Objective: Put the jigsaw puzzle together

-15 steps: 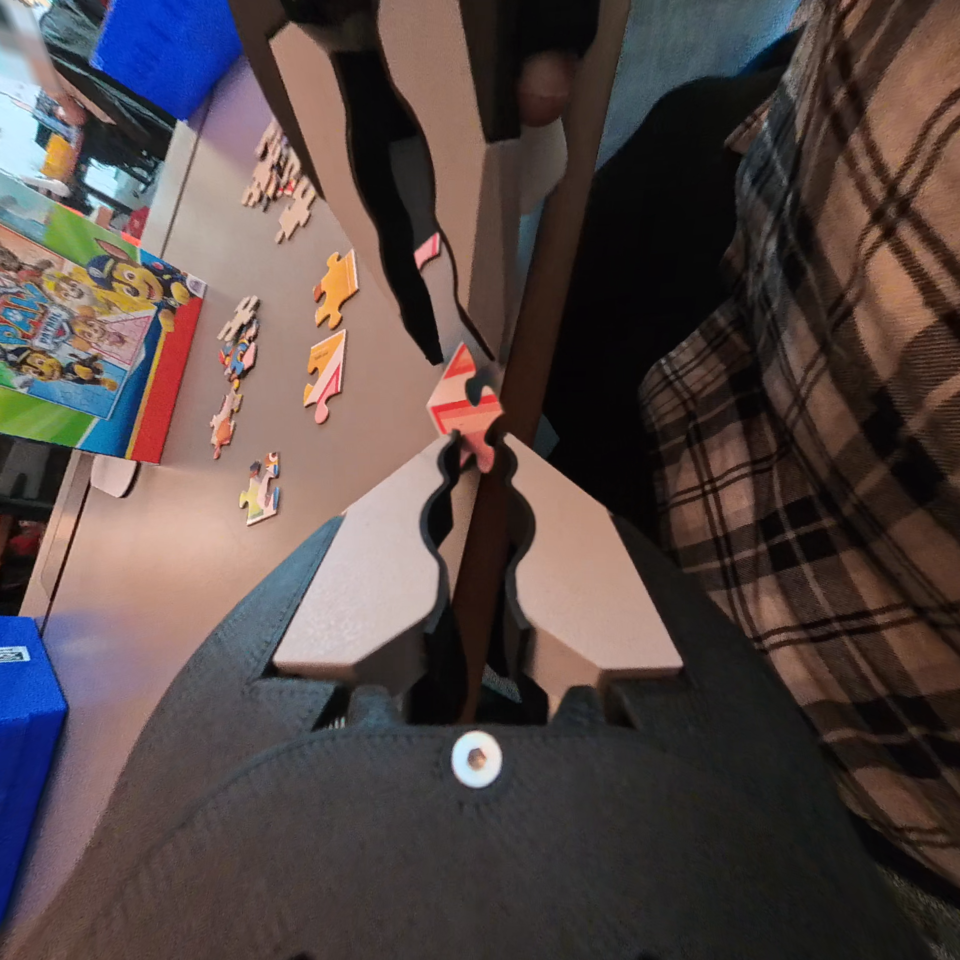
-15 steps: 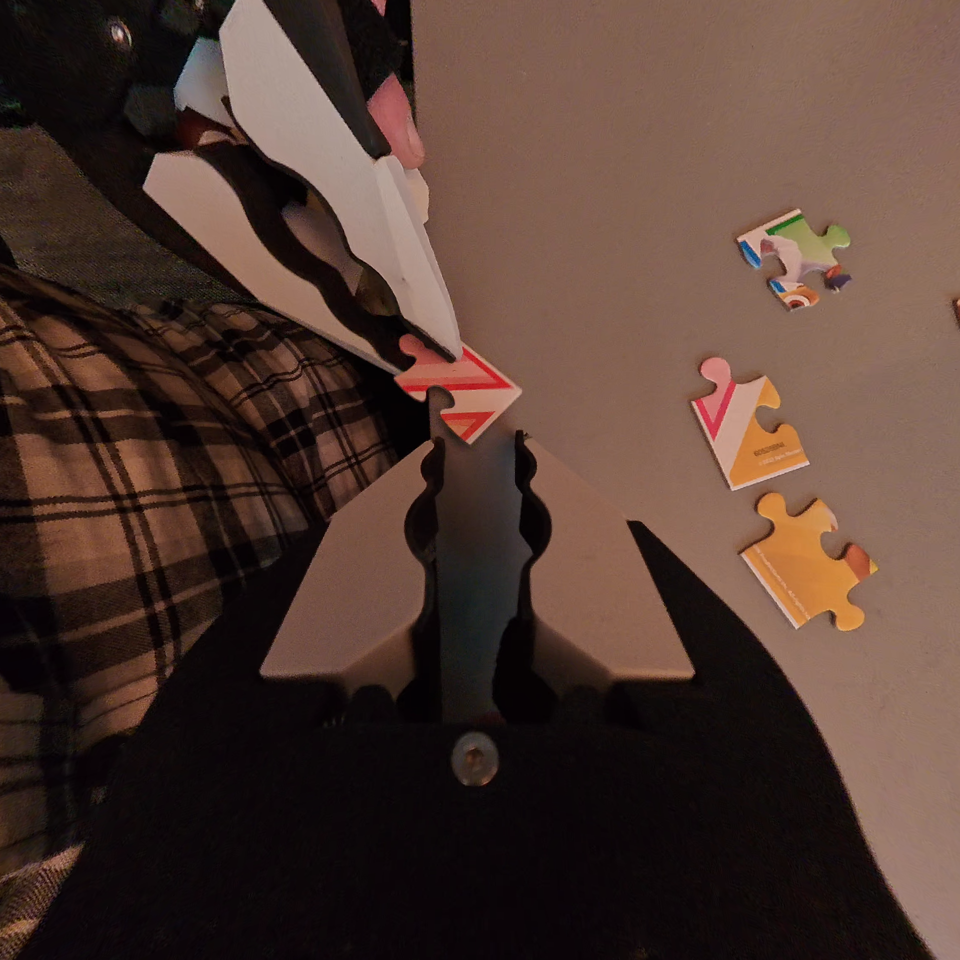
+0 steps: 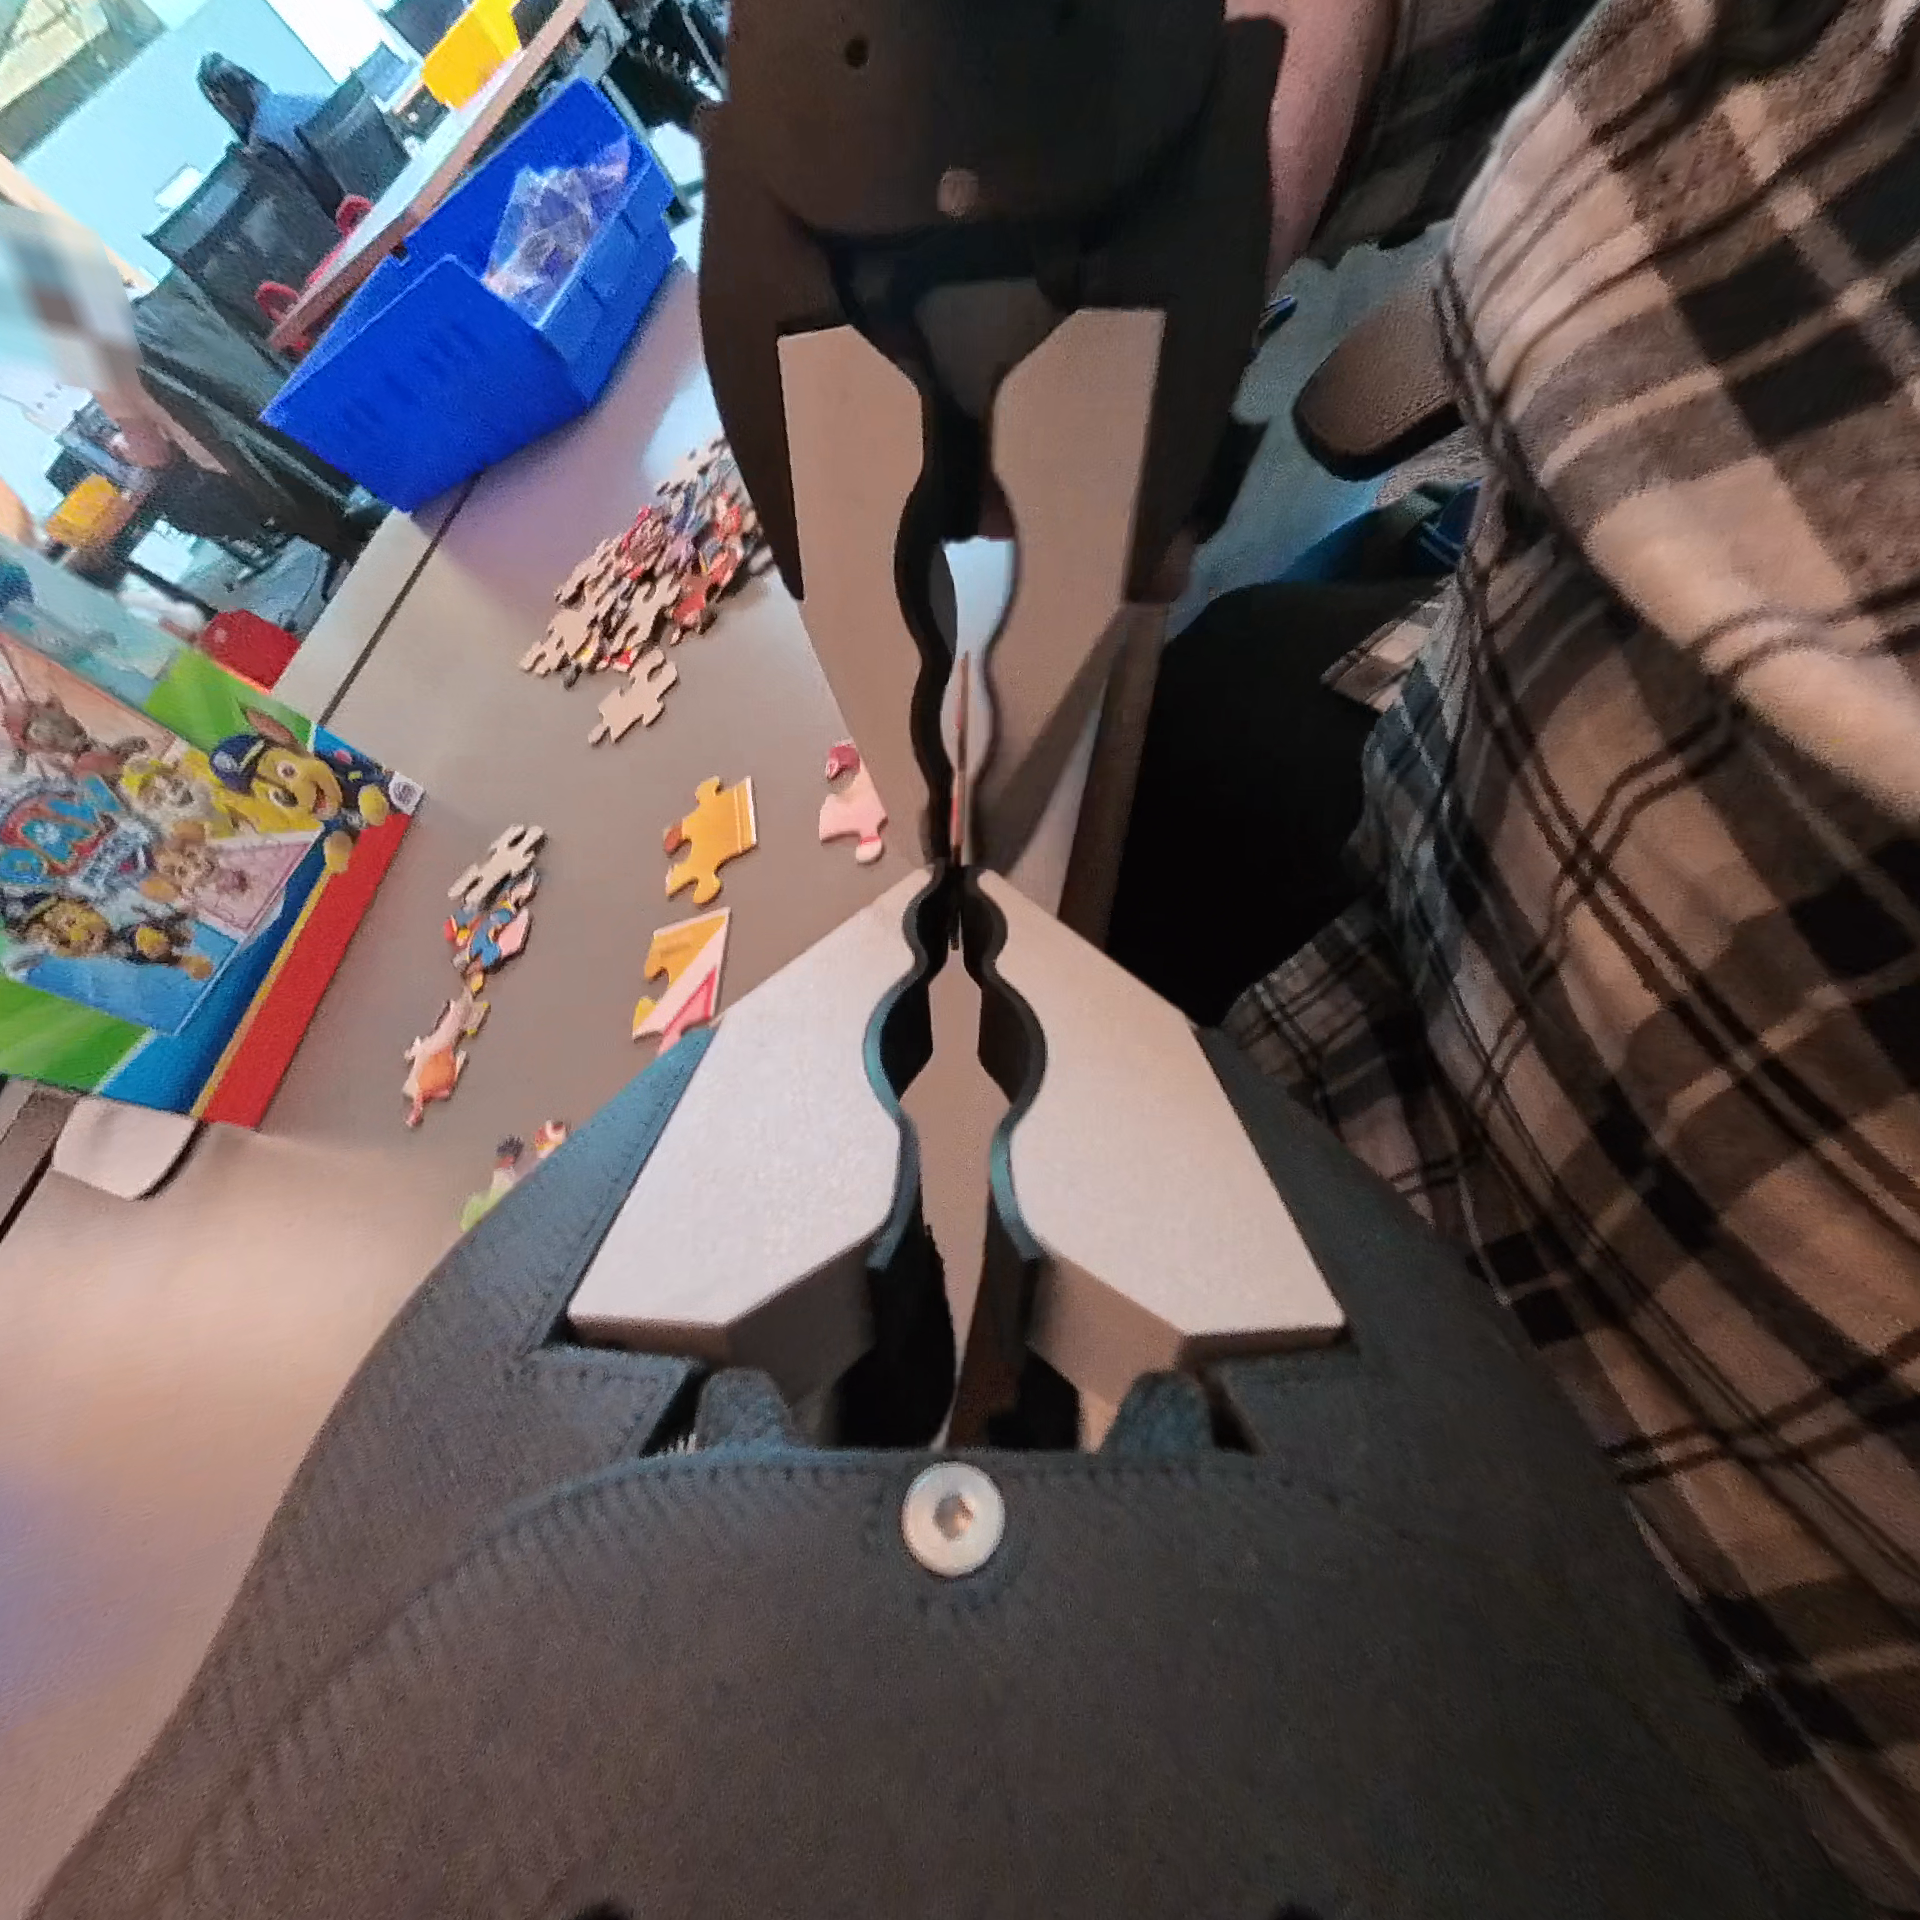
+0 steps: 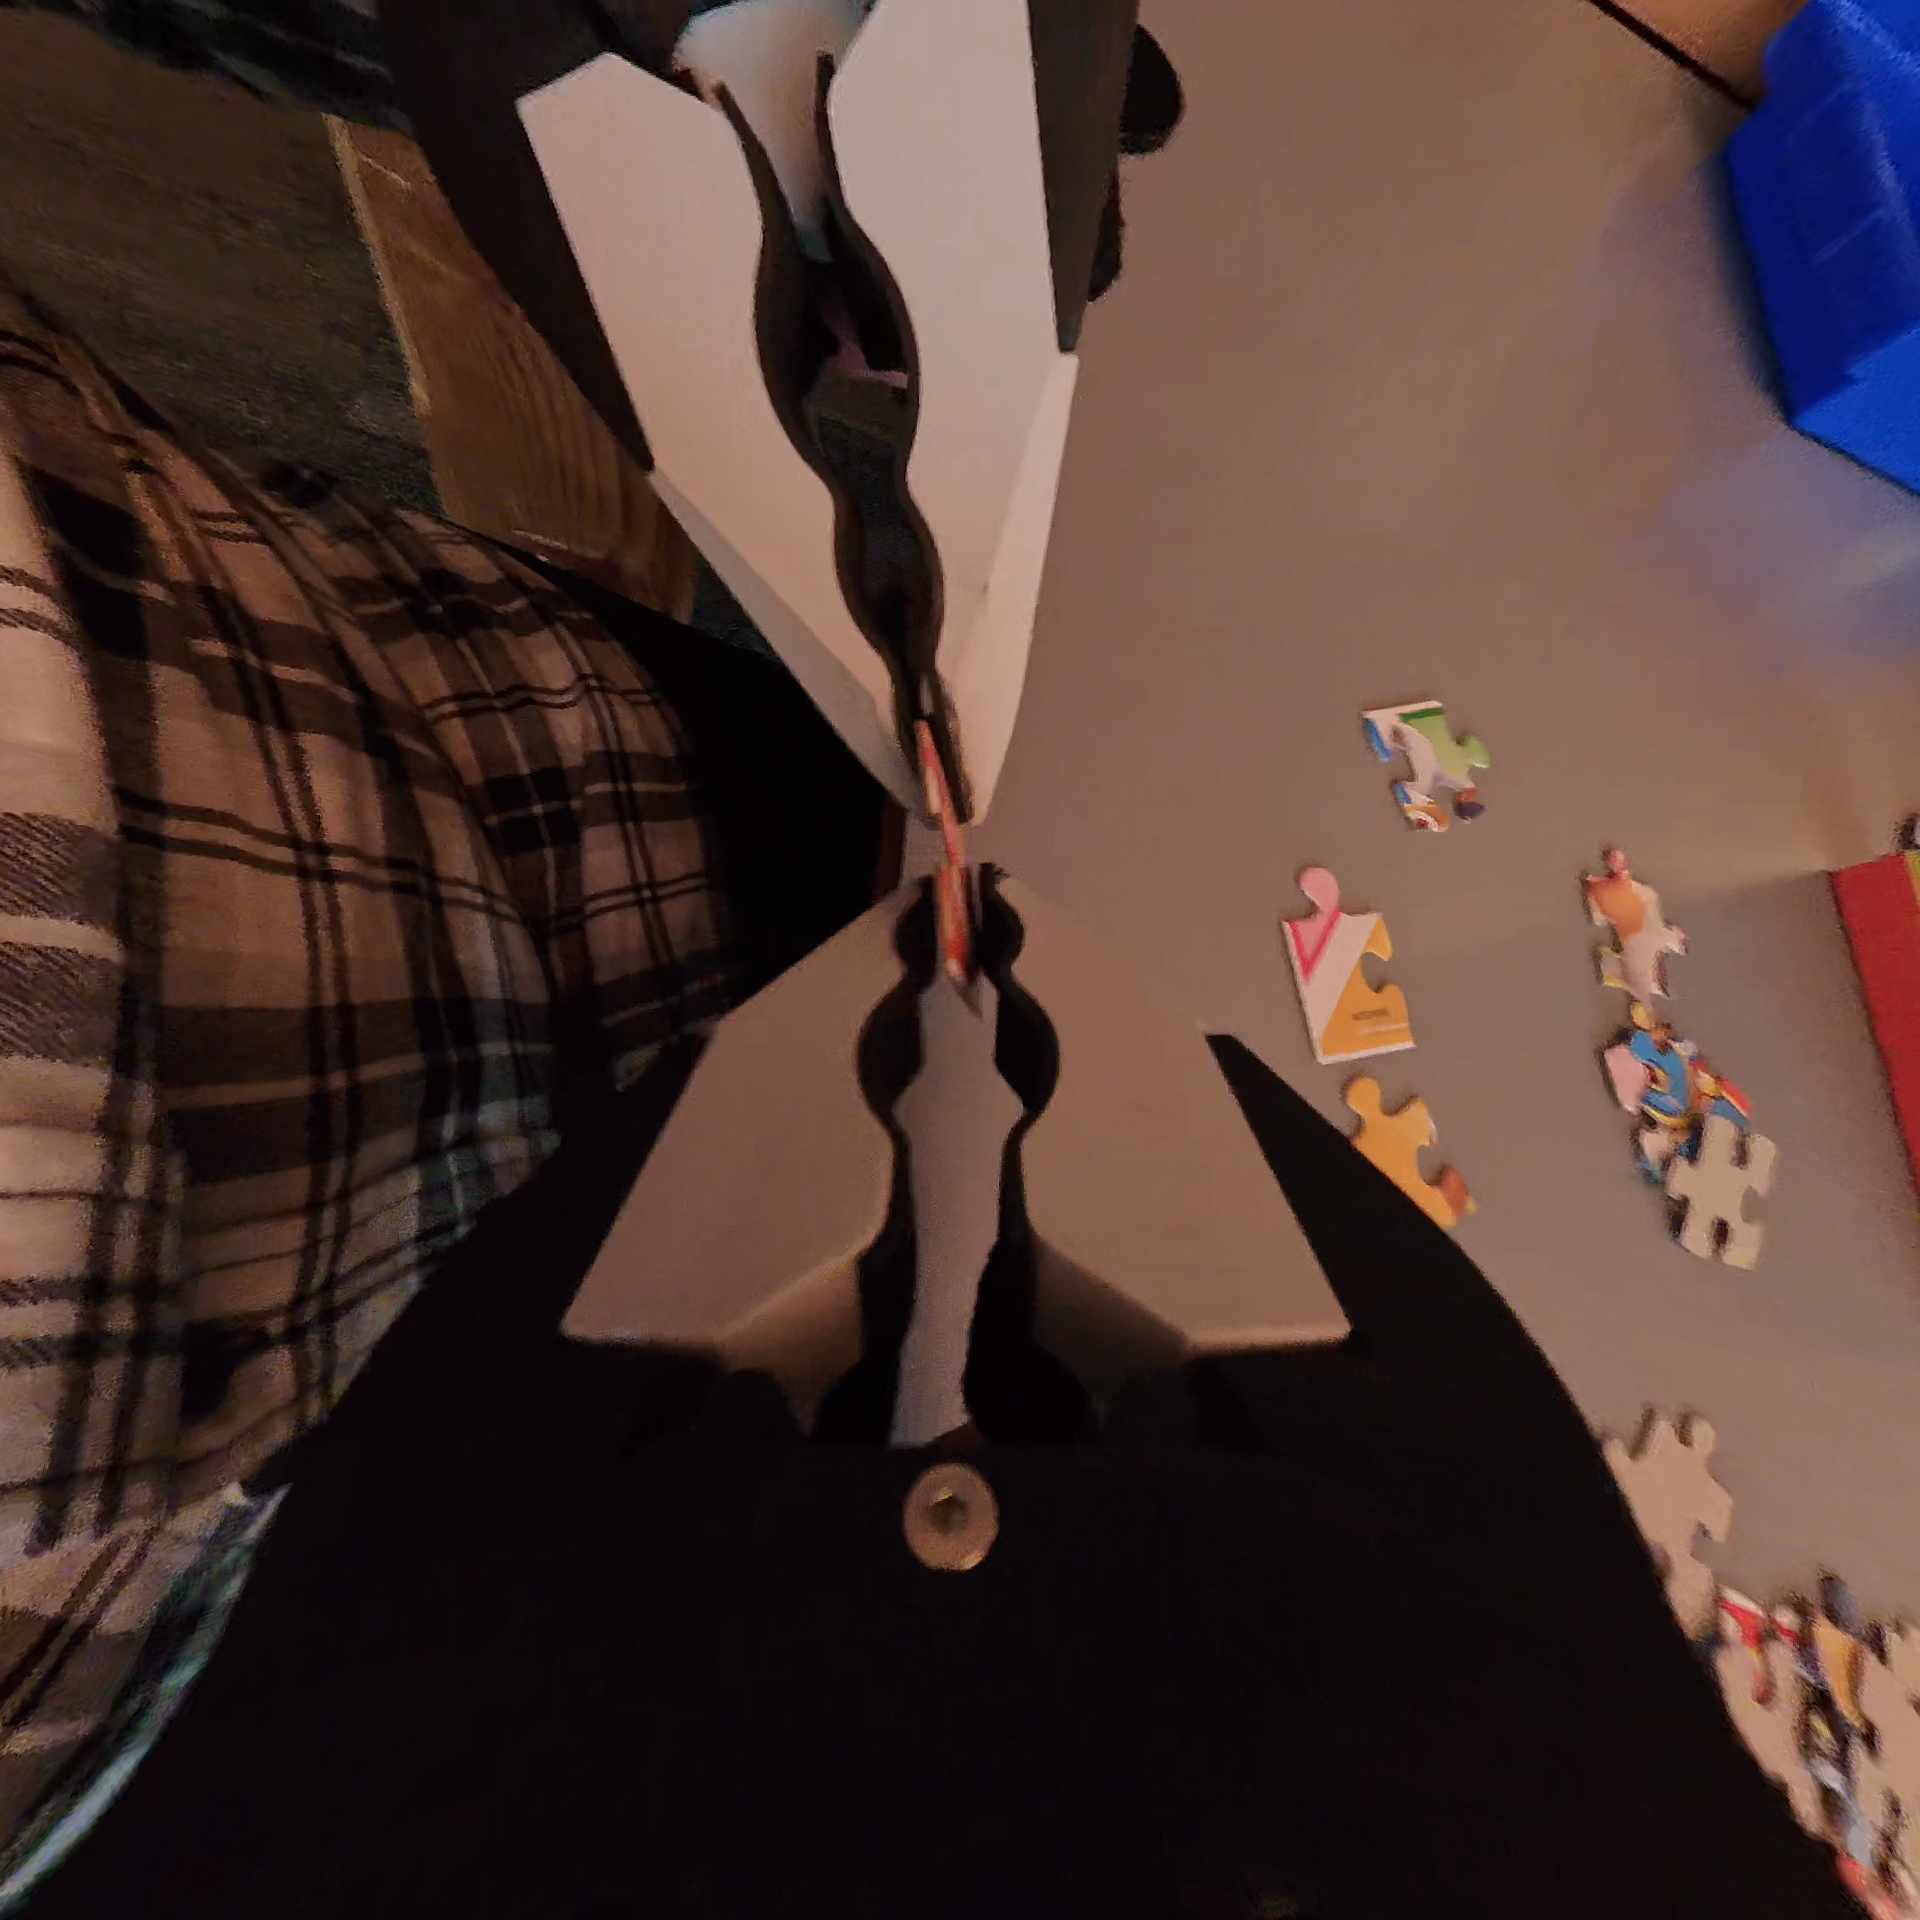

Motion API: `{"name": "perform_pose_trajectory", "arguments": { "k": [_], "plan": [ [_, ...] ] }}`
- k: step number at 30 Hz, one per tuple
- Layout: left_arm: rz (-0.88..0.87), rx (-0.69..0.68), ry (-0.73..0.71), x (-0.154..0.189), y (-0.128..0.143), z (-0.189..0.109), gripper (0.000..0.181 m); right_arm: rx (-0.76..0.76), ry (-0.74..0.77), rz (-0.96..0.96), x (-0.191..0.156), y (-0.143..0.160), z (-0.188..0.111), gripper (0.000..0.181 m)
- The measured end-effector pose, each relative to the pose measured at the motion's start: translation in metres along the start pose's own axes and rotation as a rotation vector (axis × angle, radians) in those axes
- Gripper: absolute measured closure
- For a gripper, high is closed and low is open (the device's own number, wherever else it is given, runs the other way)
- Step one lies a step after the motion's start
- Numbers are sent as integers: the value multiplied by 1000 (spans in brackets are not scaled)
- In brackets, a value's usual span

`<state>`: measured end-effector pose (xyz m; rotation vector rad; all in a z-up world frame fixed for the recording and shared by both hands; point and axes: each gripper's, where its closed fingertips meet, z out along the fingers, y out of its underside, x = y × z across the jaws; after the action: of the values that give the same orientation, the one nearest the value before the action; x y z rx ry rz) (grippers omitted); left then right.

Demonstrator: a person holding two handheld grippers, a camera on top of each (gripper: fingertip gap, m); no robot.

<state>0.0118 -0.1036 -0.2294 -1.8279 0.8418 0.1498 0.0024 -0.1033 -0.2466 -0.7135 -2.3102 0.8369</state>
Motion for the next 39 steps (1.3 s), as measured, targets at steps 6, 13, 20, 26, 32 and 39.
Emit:
{"name": "perform_pose_trajectory", "arguments": {
  "k": [6,13,20,26,32,39],
  "plan": [
    [10,92,4,-23,-30,13,180,5,65,2,23,1,-32,181],
    [-7,150,-37,-76,-55,43,162,-58,239,18,91,29,-94,181],
    [-117,125,-96,-124,-20,69,163,-280,455,39,223,151,-176,181],
    [-152,84,-117,-129,0,79,165,-553,463,18,291,274,-187,181],
    [-188,53,-92,-129,9,86,165,-639,383,-8,302,338,-176,181],
    [-221,65,-61,-128,8,89,164,-595,301,55,291,335,-184,151]
  ]
}}
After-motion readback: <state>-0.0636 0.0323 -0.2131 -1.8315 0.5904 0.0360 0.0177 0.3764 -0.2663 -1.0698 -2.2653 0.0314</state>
